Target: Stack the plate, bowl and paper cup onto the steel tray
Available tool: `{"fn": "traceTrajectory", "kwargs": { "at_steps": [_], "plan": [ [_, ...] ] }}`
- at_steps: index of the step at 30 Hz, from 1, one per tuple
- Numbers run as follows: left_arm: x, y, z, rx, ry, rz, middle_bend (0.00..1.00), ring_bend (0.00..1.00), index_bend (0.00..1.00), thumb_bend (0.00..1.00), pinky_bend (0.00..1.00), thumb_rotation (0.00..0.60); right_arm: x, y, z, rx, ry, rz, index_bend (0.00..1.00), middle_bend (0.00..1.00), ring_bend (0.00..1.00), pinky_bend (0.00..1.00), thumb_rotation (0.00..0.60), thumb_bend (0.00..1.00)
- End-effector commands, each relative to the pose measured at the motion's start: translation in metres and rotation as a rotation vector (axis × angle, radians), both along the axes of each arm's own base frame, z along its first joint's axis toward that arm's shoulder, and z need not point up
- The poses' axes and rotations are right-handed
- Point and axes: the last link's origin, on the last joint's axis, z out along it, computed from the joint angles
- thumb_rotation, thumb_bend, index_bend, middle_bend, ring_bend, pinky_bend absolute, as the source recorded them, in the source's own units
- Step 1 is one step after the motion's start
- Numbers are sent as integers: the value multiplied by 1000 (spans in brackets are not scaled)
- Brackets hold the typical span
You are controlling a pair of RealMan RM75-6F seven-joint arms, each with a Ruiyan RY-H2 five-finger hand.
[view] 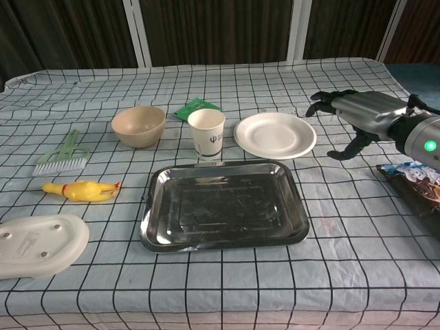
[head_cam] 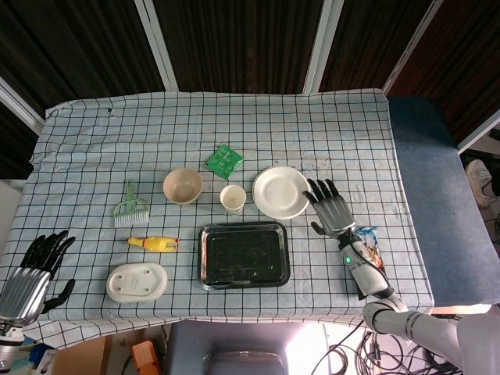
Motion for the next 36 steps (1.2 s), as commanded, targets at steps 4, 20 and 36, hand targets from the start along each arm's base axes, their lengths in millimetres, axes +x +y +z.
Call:
{"fn": "traceTrajectory", "kwargs": {
  "at_steps": [4,20,36],
  "plan": [
    [-1,-2,2,5,-9,-3,0,0,0,393,40,600,4,-6,-8,-22,24,6,245,0,0,0,600,218],
    [-1,0,4,18,-21,0,0,0,0,395,40,600,19,-29,-43,-53,25,14,454,14,0,0,600,212],
    [0,-2,6,19,-24,-12,0,0,0,394,40,600,16,-30,-53,-40,42,4,447,14,0,0,600,212]
  ]
}}
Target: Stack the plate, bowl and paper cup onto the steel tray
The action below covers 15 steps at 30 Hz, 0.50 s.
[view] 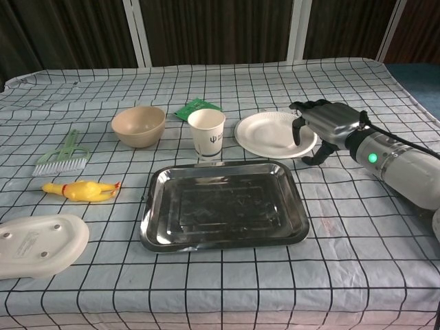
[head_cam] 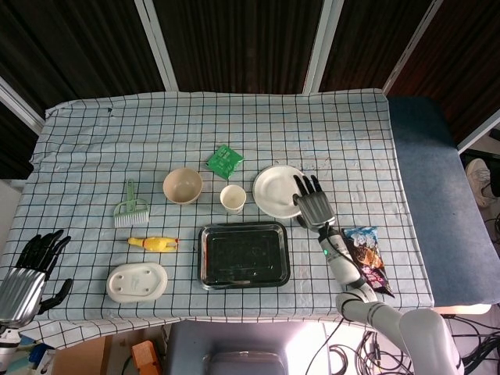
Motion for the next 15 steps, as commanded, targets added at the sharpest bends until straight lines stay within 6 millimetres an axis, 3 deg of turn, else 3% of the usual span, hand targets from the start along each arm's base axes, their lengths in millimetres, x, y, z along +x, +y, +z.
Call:
{"fn": "traceTrajectory", "kwargs": {
  "at_steps": [1,10,15],
  "plan": [
    [0,0,0,1,0,-1,0,0,0,394,40,600,0,0,-1,0,-1,-1,447,14,0,0,600,212],
    [0,0,1,2,-6,0,0,0,0,395,40,600,5,-2,-8,10,-1,-1,499,21,0,0,600,222],
    [0,0,1,5,-13,-4,0,0,0,398,40,600,8,-1,-12,11,2,11,565,44,0,0,600,403]
  ]
}}
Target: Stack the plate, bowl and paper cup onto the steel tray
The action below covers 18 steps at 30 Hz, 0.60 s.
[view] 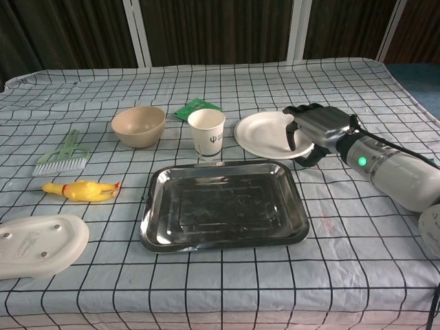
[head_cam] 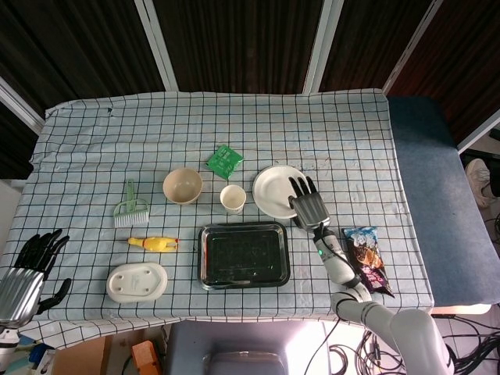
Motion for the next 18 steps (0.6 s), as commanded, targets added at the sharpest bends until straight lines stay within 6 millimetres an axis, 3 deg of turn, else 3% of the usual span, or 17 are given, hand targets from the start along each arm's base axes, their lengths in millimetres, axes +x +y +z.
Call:
{"fn": "traceTrajectory", "kwargs": {
  "at_steps": [1,6,15,18],
  "plan": [
    [0,0,0,1,-2,0,0,0,0,397,40,600,1,0,-1,-3,0,9,581,50,0,0,600,442],
    [-1,0,2,3,-8,3,0,0,0,396,40,600,2,4,4,-17,-35,34,631,73,0,0,600,498],
    [-1,-1,2,10,-14,1,0,0,0,395,40,600,5,48,27,-54,-169,236,692,110,0,0,600,510],
    [-1,-1,2,9,-14,1,0,0,0,394,40,600,5,55,30,-54,-178,260,697,115,0,0,600,513]
  ]
}}
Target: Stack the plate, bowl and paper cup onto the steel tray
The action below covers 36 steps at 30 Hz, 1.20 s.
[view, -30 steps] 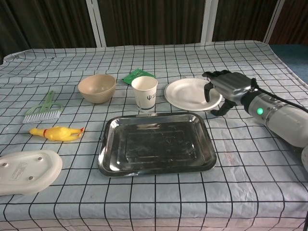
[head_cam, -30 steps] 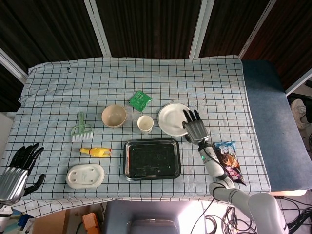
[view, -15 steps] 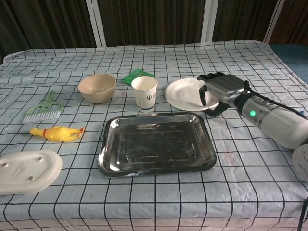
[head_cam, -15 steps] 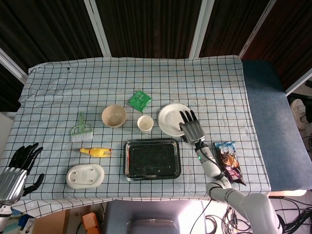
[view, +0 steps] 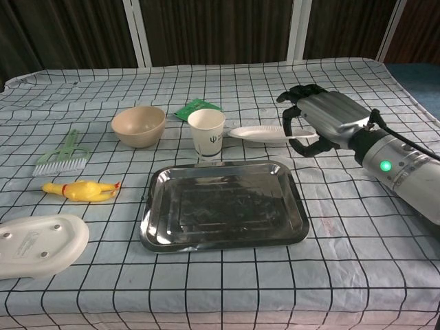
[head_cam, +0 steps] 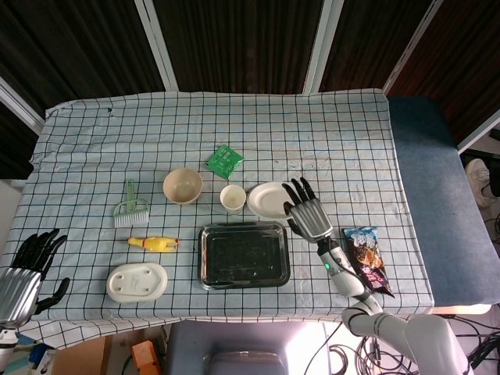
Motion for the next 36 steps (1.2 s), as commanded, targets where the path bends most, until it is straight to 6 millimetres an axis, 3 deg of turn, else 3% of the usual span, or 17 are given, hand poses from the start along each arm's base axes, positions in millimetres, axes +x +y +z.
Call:
{"fn": "traceTrajectory", "kwargs": {
  "at_steps": [1,3,6,15,21,29,33,36],
  "plan": [
    [0,0,0,0,0,0,0,0,0,394,40,600,-4,16,5,13,-21,46,700,117,0,0,600,513],
    [0,0,0,0,-1,-1,0,0,0,394,40,600,-2,27,6,21,-34,84,708,125,0,0,600,513],
    [1,2,-2,-6,1,-1,0,0,0,394,40,600,4,61,-6,102,-46,163,710,129,0,0,600,513],
    [4,-2,-4,16,25,-4,0,0,0,403,42,600,42,97,-42,150,-10,318,721,134,0,0,600,513],
    [3,-5,-2,16,19,-5,0,0,0,400,43,600,52,109,-56,165,20,352,721,134,0,0,600,513],
    [1,-8,0,18,10,-8,0,0,0,395,42,600,45,109,-60,157,80,334,692,134,0,0,600,513],
    [1,-8,1,18,6,-7,0,0,0,391,42,600,41,106,-60,156,120,319,554,134,0,0,600,485],
    [2,-9,1,16,4,-9,0,0,0,389,42,600,39,104,-58,157,147,303,349,96,0,0,600,316]
  ]
}}
